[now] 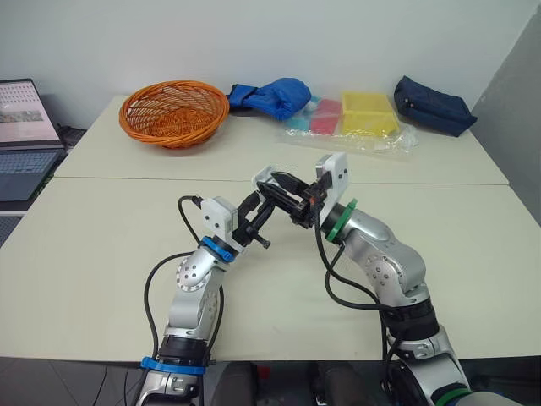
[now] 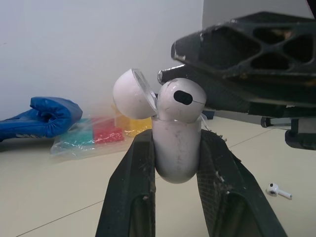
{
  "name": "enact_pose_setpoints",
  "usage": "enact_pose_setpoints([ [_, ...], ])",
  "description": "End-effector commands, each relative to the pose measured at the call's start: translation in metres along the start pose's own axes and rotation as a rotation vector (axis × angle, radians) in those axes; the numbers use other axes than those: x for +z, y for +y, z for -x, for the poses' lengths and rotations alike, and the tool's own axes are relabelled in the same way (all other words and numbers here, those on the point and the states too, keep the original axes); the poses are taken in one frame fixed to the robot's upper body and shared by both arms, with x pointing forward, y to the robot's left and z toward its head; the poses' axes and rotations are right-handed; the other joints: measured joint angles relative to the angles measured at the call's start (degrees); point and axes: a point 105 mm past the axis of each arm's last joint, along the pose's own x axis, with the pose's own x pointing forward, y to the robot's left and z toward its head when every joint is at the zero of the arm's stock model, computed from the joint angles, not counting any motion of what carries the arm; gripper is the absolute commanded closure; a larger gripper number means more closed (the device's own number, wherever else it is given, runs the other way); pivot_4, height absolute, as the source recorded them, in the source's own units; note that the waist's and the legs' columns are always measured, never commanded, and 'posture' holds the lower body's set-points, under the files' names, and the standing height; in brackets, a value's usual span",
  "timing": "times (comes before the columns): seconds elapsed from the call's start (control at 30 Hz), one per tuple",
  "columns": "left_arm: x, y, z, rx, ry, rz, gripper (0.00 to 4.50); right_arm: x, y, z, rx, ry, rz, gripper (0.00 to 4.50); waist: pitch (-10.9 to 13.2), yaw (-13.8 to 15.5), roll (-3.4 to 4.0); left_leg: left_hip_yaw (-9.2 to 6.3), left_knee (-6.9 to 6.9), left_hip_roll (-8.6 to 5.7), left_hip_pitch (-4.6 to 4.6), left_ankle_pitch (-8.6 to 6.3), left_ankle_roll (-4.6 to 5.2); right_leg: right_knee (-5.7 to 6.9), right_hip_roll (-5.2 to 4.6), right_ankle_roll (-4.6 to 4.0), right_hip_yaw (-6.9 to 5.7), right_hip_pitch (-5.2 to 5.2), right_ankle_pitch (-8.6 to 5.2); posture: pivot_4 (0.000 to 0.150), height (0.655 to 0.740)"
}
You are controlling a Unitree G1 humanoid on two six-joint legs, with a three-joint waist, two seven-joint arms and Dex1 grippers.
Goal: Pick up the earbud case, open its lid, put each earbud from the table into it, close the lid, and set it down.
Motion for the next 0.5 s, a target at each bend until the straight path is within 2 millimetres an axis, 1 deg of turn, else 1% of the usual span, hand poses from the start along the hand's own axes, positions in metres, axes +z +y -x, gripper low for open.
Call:
enact_pose_setpoints([
  [0.03,0.018,-0.004,-0.007,-0.022,-0.069,-0.025,3.75,0.023,0.015,-0.001,0.069,-0.065,0.046,2.37,0.0,0.0,0.00,0.00,0.00,0.00,-0.01,0.00,0.00,-0.01,0.00,0.00,0.00,0.00,0.00,0.150,0.7400],
  [0.27,0.018,-0.004,-0.007,-0.022,-0.068,-0.028,3.75,0.033,0.023,0.002,0.096,-0.069,0.093,2.37,0.0,0.0,0.00,-0.02,0.00,0.00,-0.02,0.00,0.00,-0.04,-0.02,0.00,0.00,0.00,0.00,0.150,0.7400],
  [0.33,0.018,-0.005,-0.007,-0.023,-0.068,-0.028,3.75,0.037,0.028,0.005,0.131,-0.063,0.112,2.37,0.0,0.0,0.00,-0.01,0.00,0.00,-0.03,0.00,0.00,-0.04,-0.02,0.00,-0.01,0.00,0.00,0.150,0.7400],
  [0.4,0.018,-0.005,-0.007,-0.024,-0.067,-0.029,3.75,0.034,0.034,0.007,0.167,-0.024,0.150,2.75,0.0,0.0,0.00,-0.02,0.00,0.01,-0.05,0.00,0.00,-0.05,-0.02,0.00,-0.01,0.00,0.00,0.150,0.7400],
  [0.43,0.017,-0.005,-0.007,-0.025,-0.066,-0.030,3.75,0.029,0.035,0.007,0.171,0.010,0.165,2.96,0.0,0.0,0.00,-0.02,0.00,0.00,-0.07,0.00,0.00,-0.07,-0.03,0.00,-0.01,0.00,0.00,0.150,0.7400],
  [0.5,0.017,-0.005,-0.007,-0.024,-0.066,-0.029,3.75,0.025,0.036,0.007,0.182,0.028,0.177,3.66,0.0,0.0,0.00,-0.02,0.00,0.00,-0.07,0.00,0.00,-0.08,-0.03,0.00,-0.01,0.00,0.00,0.150,0.7400],
])
